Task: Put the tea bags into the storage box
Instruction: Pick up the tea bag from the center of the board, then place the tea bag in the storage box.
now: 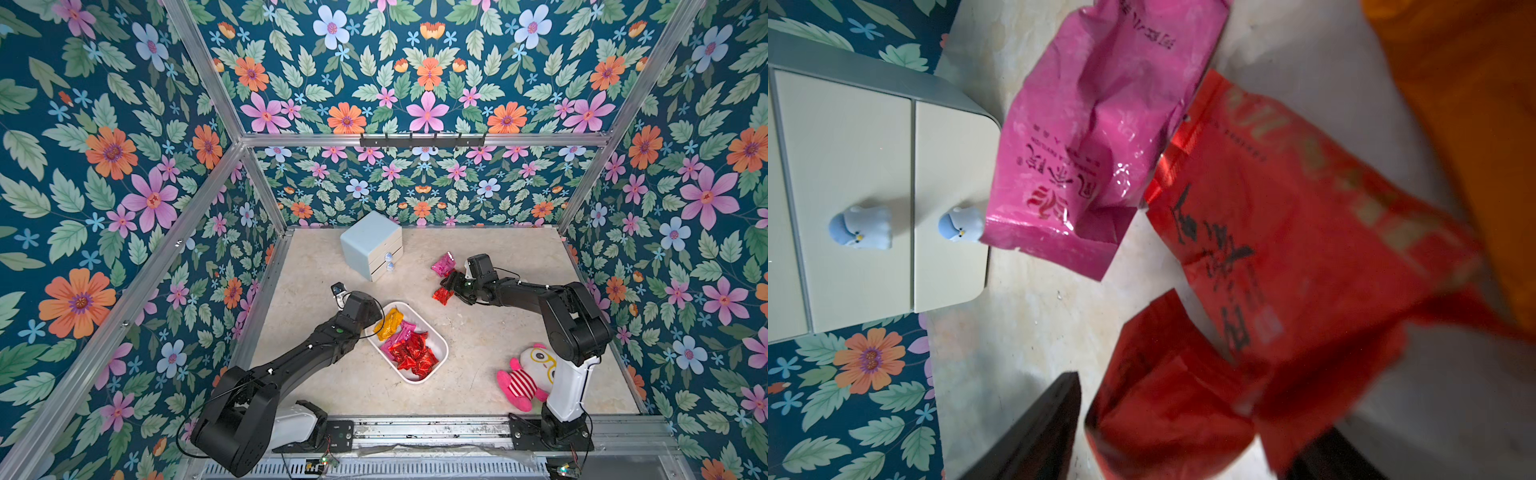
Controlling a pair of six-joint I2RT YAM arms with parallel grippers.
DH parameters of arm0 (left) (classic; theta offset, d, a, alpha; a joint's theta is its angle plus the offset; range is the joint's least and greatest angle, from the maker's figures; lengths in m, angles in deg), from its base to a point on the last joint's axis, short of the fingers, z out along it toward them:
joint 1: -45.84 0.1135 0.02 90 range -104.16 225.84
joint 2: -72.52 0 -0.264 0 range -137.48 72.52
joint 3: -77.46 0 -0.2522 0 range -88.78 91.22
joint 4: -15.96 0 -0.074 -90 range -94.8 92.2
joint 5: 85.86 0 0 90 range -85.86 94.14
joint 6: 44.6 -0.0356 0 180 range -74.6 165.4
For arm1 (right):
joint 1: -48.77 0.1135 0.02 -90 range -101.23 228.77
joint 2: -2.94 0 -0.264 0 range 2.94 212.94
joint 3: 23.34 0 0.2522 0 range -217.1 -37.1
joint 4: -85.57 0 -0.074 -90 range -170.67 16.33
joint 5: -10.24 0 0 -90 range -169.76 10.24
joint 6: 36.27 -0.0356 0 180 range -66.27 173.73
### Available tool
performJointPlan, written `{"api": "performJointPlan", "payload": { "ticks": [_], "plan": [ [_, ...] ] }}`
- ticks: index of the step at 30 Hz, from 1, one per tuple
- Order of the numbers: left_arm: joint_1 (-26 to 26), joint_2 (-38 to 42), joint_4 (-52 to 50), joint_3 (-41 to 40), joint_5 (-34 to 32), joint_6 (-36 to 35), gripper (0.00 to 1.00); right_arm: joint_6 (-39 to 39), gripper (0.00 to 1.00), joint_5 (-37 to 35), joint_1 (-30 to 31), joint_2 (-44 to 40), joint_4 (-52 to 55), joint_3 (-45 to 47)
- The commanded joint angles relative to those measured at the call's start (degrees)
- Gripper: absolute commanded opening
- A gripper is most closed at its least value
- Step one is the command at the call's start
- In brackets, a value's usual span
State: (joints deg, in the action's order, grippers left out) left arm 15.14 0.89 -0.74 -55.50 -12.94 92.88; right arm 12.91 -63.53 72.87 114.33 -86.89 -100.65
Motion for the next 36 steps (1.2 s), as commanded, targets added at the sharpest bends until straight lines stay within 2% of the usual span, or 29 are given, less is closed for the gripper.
{"api": "performJointPlan", "payload": {
  "ticks": [1, 5, 10, 15, 21, 26, 32, 36],
  "plan": [
    [0.0, 0.5, 0.6, -0.7, -1.0, 0.3, 0.98, -0.6, 0.71, 0.2, 0.1, 1.4, 0.5, -0.4],
    [0.0, 0.6, 0.5, -1.0, -0.9, 0.5, 0.98, 0.0, 0.63, 0.4, 0.1, 2.9, 0.9, -1.2],
    [0.0, 0.8, 0.5, -1.0, -1.0, 0.6, 0.98, -0.3, 0.47, 1.2, 0.0, 2.4, -0.8, 0.2],
    [0.0, 0.8, 0.5, -1.0, -1.0, 0.8, 0.98, 0.0, 0.34, 0.7, 0.1, 0.3, -1.5, 1.6],
    [0.0, 1.2, 0.3, -1.1, -0.9, 1.0, 0.98, 0.7, 0.29, 0.9, 0.5, -5.2, -0.8, 2.7],
    [0.0, 1.8, -0.1, -0.6, -1.7, 0.5, 0.98, 3.6, 0.28, 0.2, 3.2, -11.2, 2.9, 2.6],
    [0.0, 1.7, -0.8, 0.3, -2.0, -0.3, 0.98, 6.5, 0.26, -0.2, 10.2, -15.4, 6.2, 2.2],
    [0.0, 2.6, -2.7, 1.0, -4.9, -1.3, 0.99, 8.5, 0.26, -0.4, 16.9, -15.1, 6.6, 0.6]
  ]
}}
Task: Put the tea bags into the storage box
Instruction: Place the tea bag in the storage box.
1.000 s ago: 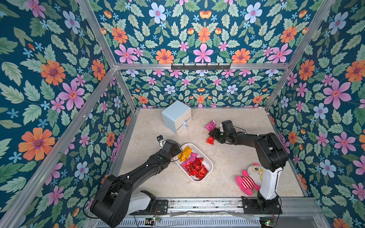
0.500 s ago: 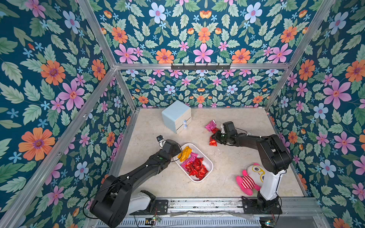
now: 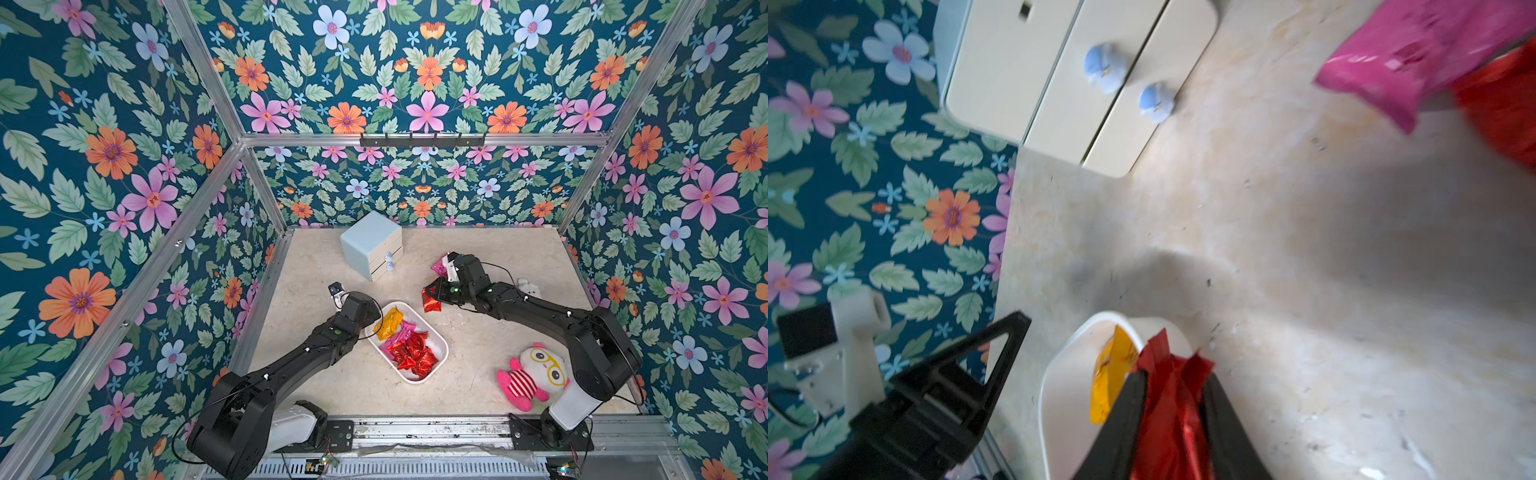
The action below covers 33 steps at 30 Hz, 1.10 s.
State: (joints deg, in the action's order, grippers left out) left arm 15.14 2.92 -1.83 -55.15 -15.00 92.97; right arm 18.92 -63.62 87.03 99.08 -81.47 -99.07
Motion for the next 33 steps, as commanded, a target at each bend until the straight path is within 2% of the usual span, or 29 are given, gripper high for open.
{"api": "performJointPlan", "payload": {
  "ticks": [1, 8, 16, 21, 24, 26, 33],
  "plan": [
    [0.0, 1.0, -2.1, 0.9, -3.8, -1.5, 0.99, 3.2, 0.26, -0.1, 4.4, 0.7, 1.3, -1.6],
    [1.1, 4.4, -3.3, -0.2, -4.7, -0.2, 0.99, 10.0, 0.26, 0.2, 13.0, 8.5, 5.9, -9.9],
    [4.5, 7.2, -4.0, -3.2, -2.6, 2.2, 0.99, 14.0, 0.27, 1.0, 16.7, 16.3, 9.9, -18.3],
    [5.9, 8.6, -3.9, -3.7, -1.9, 2.1, 0.99, 15.3, 0.36, 0.1, 17.4, 17.5, 12.2, -20.1],
    [6.0, 7.9, -3.9, -3.0, -1.6, 1.2, 0.99, 15.1, 0.52, -1.7, 17.3, 15.4, 11.7, -19.1],
    [6.0, 6.7, -3.7, -2.1, -0.9, 0.3, 0.99, 15.0, 0.59, -4.1, 17.0, 13.5, 11.7, -18.2],
    [5.5, 1.2, -0.6, 1.7, 4.8, -3.2, 0.98, 13.5, 0.63, -11.3, 12.1, 8.7, 13.8, -16.6]
  ]
}}
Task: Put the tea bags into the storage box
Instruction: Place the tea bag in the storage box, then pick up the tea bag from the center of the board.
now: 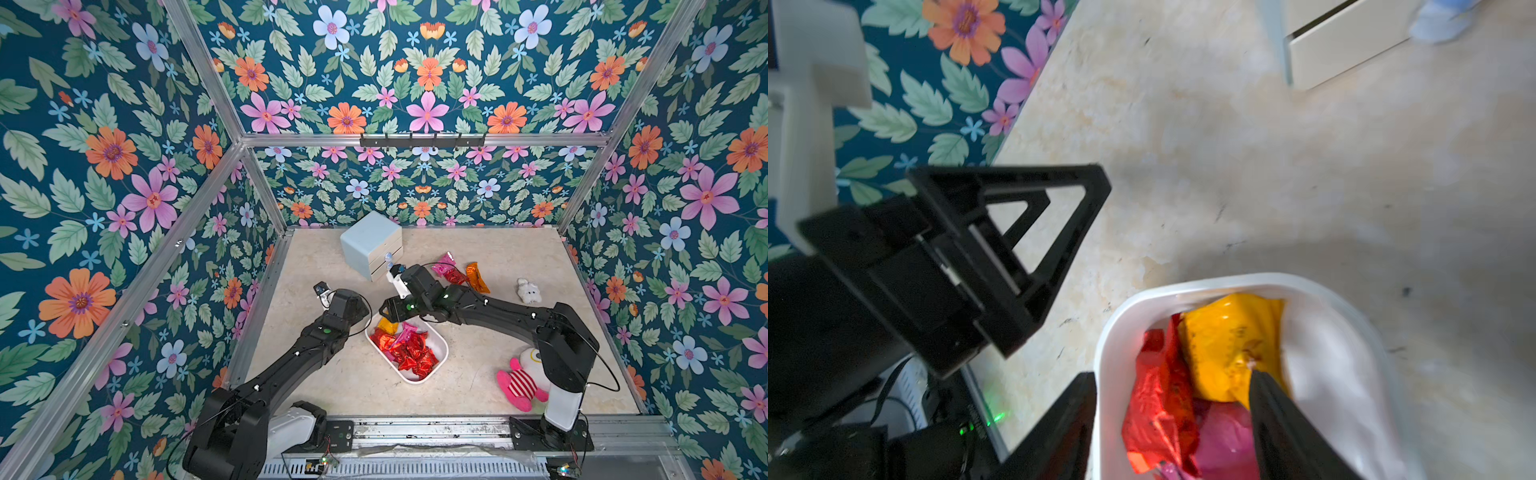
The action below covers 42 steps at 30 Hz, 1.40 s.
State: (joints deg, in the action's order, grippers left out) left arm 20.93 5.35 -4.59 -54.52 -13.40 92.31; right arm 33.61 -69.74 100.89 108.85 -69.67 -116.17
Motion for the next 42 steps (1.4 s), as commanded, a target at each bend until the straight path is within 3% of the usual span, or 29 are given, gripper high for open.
{"api": "performJointPlan", "payload": {
  "ticks": [1, 6, 14, 26, 33, 39, 42],
  "plan": [
    [-0.5, -2.1, 2.6, 1.7, 3.9, -3.1, 0.98, -1.6, 0.64, -6.9, -3.0, -1.7, 2.5, 0.9],
    [-1.7, -6.1, 5.1, 3.7, 7.3, -4.4, 0.98, -4.5, 0.65, -14.5, -10.2, -2.4, 4.8, 1.7],
    [-4.1, -10.3, 7.3, 3.9, 8.7, -3.6, 0.98, -10.7, 0.71, -14.6, -21.0, 3.4, 2.9, -2.4],
    [-4.3, -6.2, 7.0, -1.1, 5.7, -1.5, 0.98, -16.4, 0.74, -7.8, -26.8, 19.7, 2.4, -18.2],
    [-4.3, -5.9, 6.8, -1.5, 5.2, -1.4, 0.98, -17.5, 0.75, -4.5, -27.2, 26.9, 5.9, -26.5],
    [-4.3, -5.9, 6.8, -1.6, 5.1, -1.4, 0.98, -17.9, 0.67, -3.3, -27.3, 28.7, 5.7, -25.9],
    [-4.3, -5.8, 6.8, -1.8, 4.9, -1.3, 0.98, -17.6, 0.5, -2.8, -27.3, 28.5, 4.5, -23.9]
  ]
}}
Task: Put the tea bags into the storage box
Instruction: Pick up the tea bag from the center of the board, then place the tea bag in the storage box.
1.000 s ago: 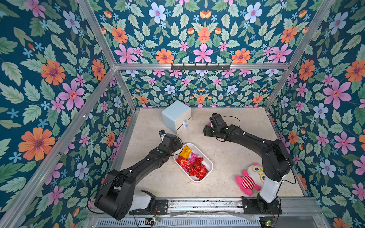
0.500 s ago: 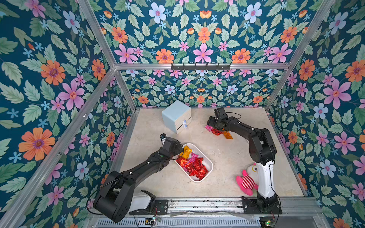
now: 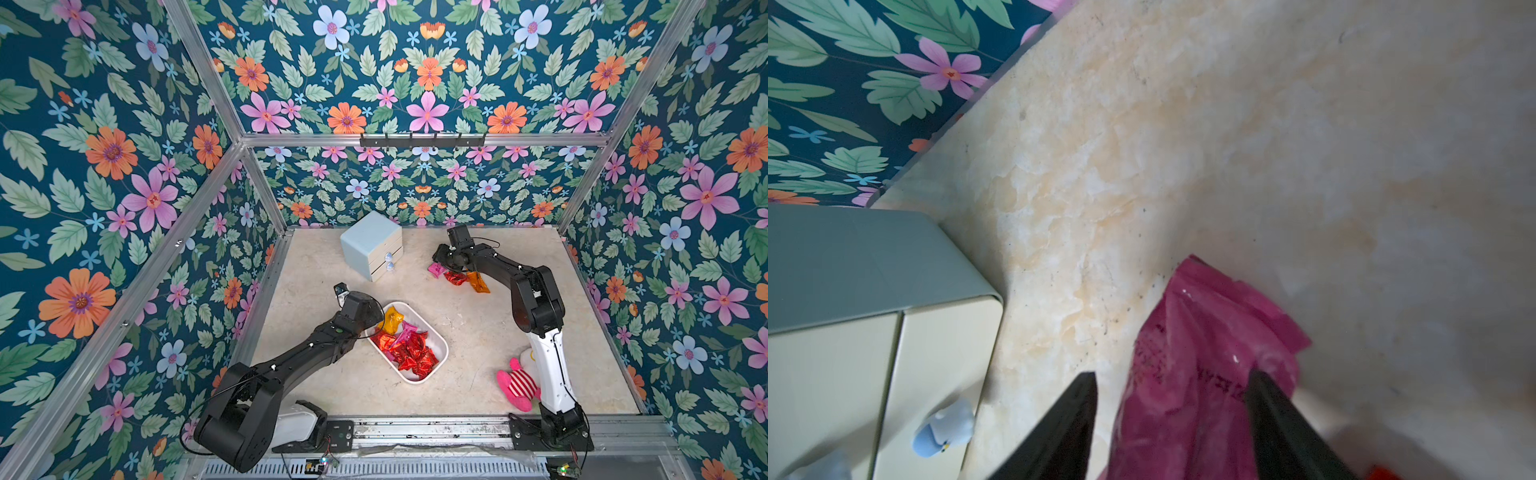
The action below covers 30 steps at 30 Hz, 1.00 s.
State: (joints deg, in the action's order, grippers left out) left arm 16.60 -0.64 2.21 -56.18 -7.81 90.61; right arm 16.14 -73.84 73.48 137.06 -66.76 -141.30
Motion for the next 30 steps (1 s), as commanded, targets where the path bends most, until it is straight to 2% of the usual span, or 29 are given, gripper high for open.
{"api": "performJointPlan", "payload": {
  "ticks": [1, 2, 4, 8, 13, 19, 25, 30],
  "plan": [
    [0.1, 0.2, -0.1, -0.2, -0.8, 0.4, 0.98, 0.1, 0.41, 1.4, 0.2, 0.3, 1.3, 1.7],
    [0.1, 0.2, -0.1, -0.3, -0.8, 0.5, 0.98, 0.3, 0.32, 1.4, 0.2, 0.2, 1.2, 2.0],
    [0.0, 0.2, -0.2, -0.3, -0.9, 0.6, 0.98, 0.6, 0.22, 1.6, 0.2, 0.1, 1.1, 2.5],
    [0.0, 0.2, -0.2, -0.2, -1.0, 0.8, 0.98, 1.1, 0.11, 2.3, 0.2, -1.6, -0.3, 4.1],
    [0.1, 0.1, -0.7, 0.3, -1.2, 0.8, 0.98, 1.7, 0.08, 4.6, 0.3, -5.5, -3.1, 6.5],
    [0.1, 1.2, -2.2, 1.4, -3.0, 0.1, 0.99, 2.8, 0.06, 8.4, 1.8, -15.3, -7.8, 14.4],
    [0.0, 2.1, -3.1, 2.3, -4.7, -1.0, 0.99, 6.7, 0.04, 10.3, 6.9, -26.4, -8.9, 24.7],
    [0.1, 1.5, -3.5, 3.4, -4.8, -1.5, 0.99, 9.5, 0.02, 11.7, 12.5, -32.4, -7.9, 31.2]
  ]
}}
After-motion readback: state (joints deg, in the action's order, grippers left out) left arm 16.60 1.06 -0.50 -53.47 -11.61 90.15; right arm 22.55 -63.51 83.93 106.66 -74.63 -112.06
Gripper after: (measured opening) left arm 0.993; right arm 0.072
